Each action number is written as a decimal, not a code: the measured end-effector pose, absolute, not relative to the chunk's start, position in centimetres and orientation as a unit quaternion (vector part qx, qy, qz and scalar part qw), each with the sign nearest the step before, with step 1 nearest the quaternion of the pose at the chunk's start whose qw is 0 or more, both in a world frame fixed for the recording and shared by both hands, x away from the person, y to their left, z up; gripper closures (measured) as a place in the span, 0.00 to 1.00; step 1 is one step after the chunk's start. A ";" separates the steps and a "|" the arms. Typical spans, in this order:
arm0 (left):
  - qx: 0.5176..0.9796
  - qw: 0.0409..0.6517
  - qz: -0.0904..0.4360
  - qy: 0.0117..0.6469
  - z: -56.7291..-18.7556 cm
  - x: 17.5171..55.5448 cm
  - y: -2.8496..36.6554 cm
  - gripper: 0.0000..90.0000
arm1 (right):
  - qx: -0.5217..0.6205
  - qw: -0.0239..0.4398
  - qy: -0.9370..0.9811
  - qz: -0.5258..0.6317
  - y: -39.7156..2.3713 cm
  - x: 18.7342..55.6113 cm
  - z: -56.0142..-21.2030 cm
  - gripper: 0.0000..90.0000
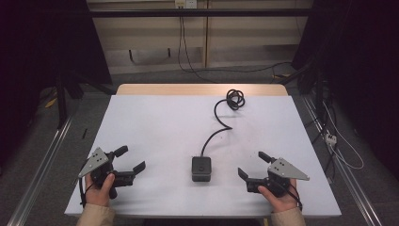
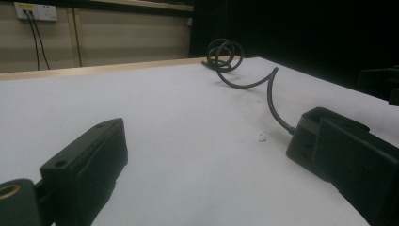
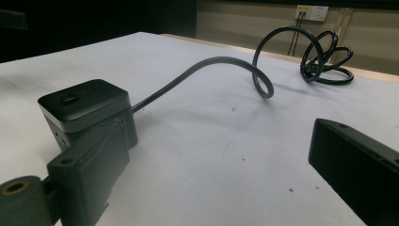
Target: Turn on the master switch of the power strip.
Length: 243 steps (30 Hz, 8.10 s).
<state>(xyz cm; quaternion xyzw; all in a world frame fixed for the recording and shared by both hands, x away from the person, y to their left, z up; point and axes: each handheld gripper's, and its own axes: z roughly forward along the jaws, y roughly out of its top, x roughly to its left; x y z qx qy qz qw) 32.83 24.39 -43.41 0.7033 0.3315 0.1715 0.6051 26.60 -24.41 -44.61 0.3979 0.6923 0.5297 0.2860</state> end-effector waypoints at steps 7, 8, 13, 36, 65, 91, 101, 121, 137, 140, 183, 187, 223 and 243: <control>0.704 0.607 0.169 0.328 -43.4 32.8 24.3 0.04 | 0.399 0.285 0.694 0.528 -24.0 26.7 -44.5 0.07; 0.703 0.607 0.169 0.330 -43.4 32.8 24.3 0.04 | 0.398 0.284 0.694 0.529 -23.9 26.7 -44.5 0.07; 0.703 0.607 0.169 0.330 -43.5 32.9 24.3 0.04 | 0.397 0.279 0.698 0.526 -23.4 26.9 -44.5 0.08; 0.707 0.606 0.166 0.326 -43.5 33.2 23.8 0.04 | 0.395 0.273 0.703 0.525 -22.3 27.3 -44.4 0.10; 0.710 0.602 0.164 0.327 -43.6 33.2 23.8 0.04 | 0.397 0.262 0.700 0.533 -21.0 28.3 -43.9 0.16; 0.708 0.604 0.164 0.327 -43.6 33.1 23.9 0.04 | 0.391 0.245 0.703 0.541 -19.6 28.8 -43.4 0.27; 0.709 0.602 0.164 0.330 -43.7 33.0 24.2 0.04 | 0.386 0.225 0.706 0.550 -19.1 29.0 -43.1 0.37; 0.707 0.604 0.165 0.328 -43.5 32.7 24.3 0.04 | 0.394 0.205 0.704 0.555 -18.7 29.0 -42.6 0.52; 0.709 0.603 0.163 0.327 -43.6 32.9 24.2 0.04 | 0.387 0.169 0.710 0.563 -18.1 29.2 -42.5 0.72; 0.709 0.603 0.163 0.327 -43.6 32.9 24.2 0.04 | 0.386 0.166 0.712 0.563 -18.0 29.3 -42.5 0.75; 0.708 0.602 0.165 0.331 -43.7 32.9 24.3 0.04 | 0.355 0.134 0.738 0.558 -16.1 29.7 -42.6 1.00; 0.708 0.602 0.165 0.331 -43.7 32.9 24.3 0.04 | 0.352 0.135 0.741 0.556 -16.0 29.8 -42.6 1.00; 0.708 0.601 0.163 0.332 -43.8 32.8 24.5 0.04 | 0.331 0.133 0.758 0.546 -14.5 29.8 -42.9 1.00; 0.707 0.602 0.163 0.332 -43.8 32.8 24.6 0.04 | 0.326 0.134 0.764 0.541 -14.0 30.0 -43.2 1.00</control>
